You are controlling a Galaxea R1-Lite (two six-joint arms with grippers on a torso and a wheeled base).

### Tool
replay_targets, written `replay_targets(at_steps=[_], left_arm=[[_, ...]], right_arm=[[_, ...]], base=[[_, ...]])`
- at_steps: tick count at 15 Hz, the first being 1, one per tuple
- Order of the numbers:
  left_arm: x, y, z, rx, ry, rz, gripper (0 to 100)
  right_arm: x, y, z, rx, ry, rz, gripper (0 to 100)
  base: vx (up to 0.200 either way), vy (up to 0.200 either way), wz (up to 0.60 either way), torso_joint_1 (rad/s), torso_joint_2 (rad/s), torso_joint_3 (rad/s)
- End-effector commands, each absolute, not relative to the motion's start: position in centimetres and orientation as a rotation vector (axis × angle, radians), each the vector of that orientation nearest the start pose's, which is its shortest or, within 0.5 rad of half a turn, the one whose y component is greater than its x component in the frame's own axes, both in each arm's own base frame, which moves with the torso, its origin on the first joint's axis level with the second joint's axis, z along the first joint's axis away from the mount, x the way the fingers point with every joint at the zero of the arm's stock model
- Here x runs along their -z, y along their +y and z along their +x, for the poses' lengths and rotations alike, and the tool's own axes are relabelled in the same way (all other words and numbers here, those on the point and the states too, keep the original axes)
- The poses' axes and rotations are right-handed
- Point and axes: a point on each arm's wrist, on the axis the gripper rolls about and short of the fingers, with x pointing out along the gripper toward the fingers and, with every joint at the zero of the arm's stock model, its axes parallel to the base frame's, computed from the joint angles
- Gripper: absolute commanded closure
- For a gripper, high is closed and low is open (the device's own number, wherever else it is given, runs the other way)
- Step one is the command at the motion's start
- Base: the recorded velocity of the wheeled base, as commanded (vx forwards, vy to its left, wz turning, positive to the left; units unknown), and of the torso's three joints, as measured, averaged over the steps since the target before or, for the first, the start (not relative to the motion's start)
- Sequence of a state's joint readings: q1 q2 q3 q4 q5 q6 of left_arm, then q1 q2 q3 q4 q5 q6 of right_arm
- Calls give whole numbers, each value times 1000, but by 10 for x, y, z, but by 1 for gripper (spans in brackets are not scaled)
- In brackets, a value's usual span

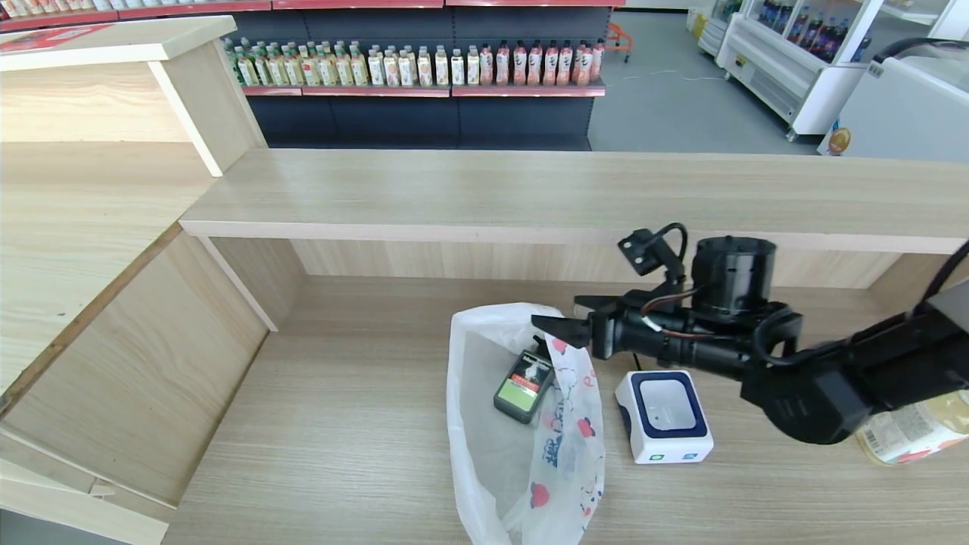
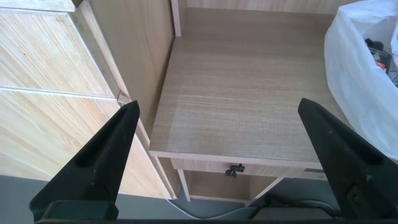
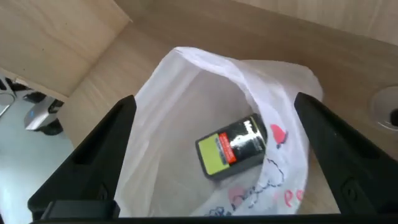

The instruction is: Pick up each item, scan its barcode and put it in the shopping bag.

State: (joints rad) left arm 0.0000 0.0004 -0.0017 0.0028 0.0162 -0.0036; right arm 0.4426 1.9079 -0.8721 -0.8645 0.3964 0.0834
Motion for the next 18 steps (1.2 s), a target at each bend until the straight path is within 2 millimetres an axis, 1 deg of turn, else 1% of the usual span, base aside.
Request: replay_targets(at_steps=[1, 2, 3, 4, 5, 6, 9, 10, 17, 18], left_arm=[[-76, 0, -23, -17, 1, -5, 0], [-76, 0, -23, -17, 2, -3, 0], [-76, 0, -23, -17, 1, -5, 0], [-76, 0, -23, -17, 1, -5, 0], [-76, 0, -23, -17, 2, -3, 0], [-76, 0, -23, -17, 1, -5, 0], [-76, 0, -23, -17, 1, -5, 0], [-76, 0, -23, -17, 1, -5, 0], [-76, 0, -23, -17, 1, -5, 0], [-76, 0, -23, -17, 0, -5, 0]], right_arm=[[-196, 81, 272, -600, 206, 84, 0], [-201, 58, 252, -453, 275, 85, 0], [-201, 44, 235, -334, 348, 85, 0], [-196, 28, 216, -182, 424, 68, 0], [-192, 22, 209, -108, 452, 50, 0], [-184, 11, 195, 42, 501, 7, 0], [-171, -8, 174, 134, 532, -53, 0], [-168, -11, 170, 143, 539, -62, 0], [-170, -10, 170, 130, 531, -60, 0], [-170, -10, 170, 130, 531, -60, 0]], base=[[0, 0, 0, 0, 0, 0], [0, 0, 0, 0, 0, 0], [0, 0, 0, 0, 0, 0], [0, 0, 0, 0, 0, 0], [0, 0, 0, 0, 0, 0], [0, 0, 0, 0, 0, 0], [0, 0, 0, 0, 0, 0], [0, 0, 0, 0, 0, 0], [0, 0, 0, 0, 0, 0], [0, -200, 0, 2, -2, 2]])
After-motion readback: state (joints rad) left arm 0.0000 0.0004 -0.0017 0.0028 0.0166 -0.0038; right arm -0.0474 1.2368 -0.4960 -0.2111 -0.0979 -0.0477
